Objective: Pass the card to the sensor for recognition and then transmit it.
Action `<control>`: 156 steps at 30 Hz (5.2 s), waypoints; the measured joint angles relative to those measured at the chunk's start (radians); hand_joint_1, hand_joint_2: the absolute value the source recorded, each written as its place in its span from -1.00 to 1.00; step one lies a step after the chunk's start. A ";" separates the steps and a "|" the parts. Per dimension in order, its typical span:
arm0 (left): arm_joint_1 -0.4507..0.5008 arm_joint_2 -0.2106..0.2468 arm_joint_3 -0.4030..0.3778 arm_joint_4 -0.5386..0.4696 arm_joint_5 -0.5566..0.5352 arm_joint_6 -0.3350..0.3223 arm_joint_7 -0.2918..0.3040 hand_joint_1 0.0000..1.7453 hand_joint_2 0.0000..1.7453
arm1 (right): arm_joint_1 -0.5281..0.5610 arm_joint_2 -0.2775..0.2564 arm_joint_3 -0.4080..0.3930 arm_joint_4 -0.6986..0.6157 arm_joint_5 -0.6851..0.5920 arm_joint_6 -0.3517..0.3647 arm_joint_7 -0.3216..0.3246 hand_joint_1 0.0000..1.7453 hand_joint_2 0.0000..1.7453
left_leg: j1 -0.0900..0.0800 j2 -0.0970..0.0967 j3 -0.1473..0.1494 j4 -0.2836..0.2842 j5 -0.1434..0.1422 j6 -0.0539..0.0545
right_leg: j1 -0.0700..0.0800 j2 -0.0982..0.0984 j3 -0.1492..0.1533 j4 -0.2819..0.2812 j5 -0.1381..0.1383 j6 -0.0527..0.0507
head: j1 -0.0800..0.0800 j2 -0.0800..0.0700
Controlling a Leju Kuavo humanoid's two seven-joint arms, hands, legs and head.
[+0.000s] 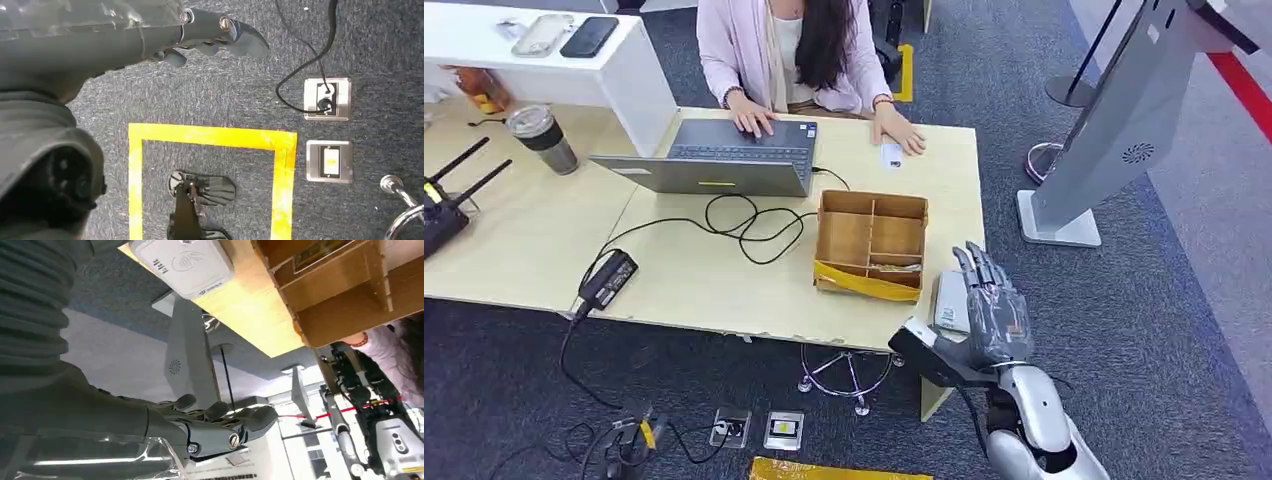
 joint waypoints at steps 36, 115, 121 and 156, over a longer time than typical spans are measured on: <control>0.020 0.017 -0.002 -0.061 -0.044 -0.038 -0.001 -1.00 -1.00 | -0.156 0.189 0.001 0.331 0.087 0.028 -0.076 -1.00 1.00 | 0.000 0.000 0.000 0.000 0.000 0.000 | 0.000 0.000 0.000 0.000 0.000 0.000 | 0.000 0.000; -0.015 0.027 -0.006 0.027 -0.116 -0.145 -0.078 -1.00 -1.00 | -0.363 0.307 0.013 0.859 0.146 -0.177 -0.178 -0.06 1.00 | 0.000 0.000 0.000 0.000 0.000 0.000 | 0.000 0.000 0.000 0.000 0.000 0.000 | 0.000 0.000; -0.017 0.027 -0.006 0.029 -0.116 -0.146 -0.081 -1.00 -1.00 | -0.363 0.314 0.013 0.859 0.141 -0.174 -0.190 0.72 1.00 | 0.000 0.000 0.000 0.000 0.000 0.000 | 0.000 0.000 0.000 0.000 0.000 0.000 | 0.000 0.000; -0.032 0.027 -0.006 0.048 -0.114 -0.147 -0.086 -1.00 -1.00 | -0.393 0.331 0.013 0.893 0.136 -0.160 -0.203 1.00 1.00 | 0.000 0.000 0.000 0.000 0.000 0.000 | 0.000 0.000 0.000 0.000 0.000 0.000 | 0.000 0.000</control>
